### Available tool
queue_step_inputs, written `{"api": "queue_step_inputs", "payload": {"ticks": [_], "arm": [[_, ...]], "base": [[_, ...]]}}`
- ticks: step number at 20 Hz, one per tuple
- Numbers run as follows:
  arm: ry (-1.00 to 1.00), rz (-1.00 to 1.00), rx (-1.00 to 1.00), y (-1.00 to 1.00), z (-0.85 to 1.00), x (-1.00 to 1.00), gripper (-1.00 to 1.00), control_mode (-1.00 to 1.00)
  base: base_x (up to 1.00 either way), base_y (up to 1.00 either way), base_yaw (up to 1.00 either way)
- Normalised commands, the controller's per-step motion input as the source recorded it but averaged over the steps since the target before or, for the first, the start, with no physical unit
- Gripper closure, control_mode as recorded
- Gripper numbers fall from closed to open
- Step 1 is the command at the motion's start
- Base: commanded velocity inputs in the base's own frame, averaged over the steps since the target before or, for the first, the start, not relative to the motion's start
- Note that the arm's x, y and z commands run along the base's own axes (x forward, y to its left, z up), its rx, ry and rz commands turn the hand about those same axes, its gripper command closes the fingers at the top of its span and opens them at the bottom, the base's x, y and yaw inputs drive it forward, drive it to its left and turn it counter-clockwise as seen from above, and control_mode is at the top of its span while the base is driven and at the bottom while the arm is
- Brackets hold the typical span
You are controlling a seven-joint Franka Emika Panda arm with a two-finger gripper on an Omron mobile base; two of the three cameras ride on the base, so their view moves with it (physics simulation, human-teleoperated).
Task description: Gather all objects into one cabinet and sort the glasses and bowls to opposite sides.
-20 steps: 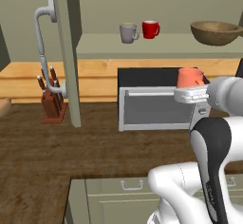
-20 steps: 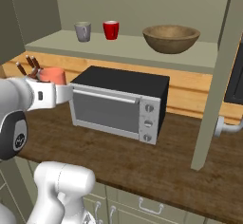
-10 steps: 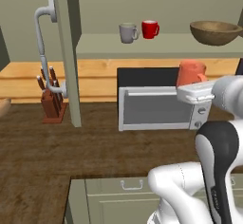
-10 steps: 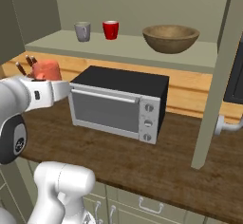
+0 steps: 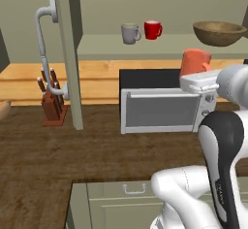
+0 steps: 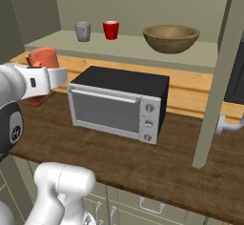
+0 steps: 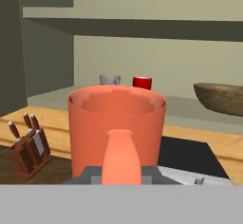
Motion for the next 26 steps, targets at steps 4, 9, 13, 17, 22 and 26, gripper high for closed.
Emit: {"api": "queue_step_inputs", "payload": {"ticks": [4,9,13,17,22,26], "arm": [[0.0,0.0,0.0,0.0,0.35,0.12,1.0,-1.0],[-0.05,0.0,0.0,0.0,0.1,0.51,1.0,-1.0],[-0.08,0.0,0.0,0.0,0.0,0.7,1.0,-1.0],[-0.15,0.0,0.0,0.0,0.0,0.68,1.0,-1.0],[-0.04,0.0,0.0,0.0,0.0,0.52,1.0,-1.0],[0.01,0.0,-0.02,0.0,0.0,0.33,1.0,-1.0]], "base": [[0.0,0.0,0.0],[0.0,0.0,0.0],[0.0,0.0,0.0],[0.0,0.0,0.0],[0.0,0.0,0.0],[0.0,0.0,0.0]]}}
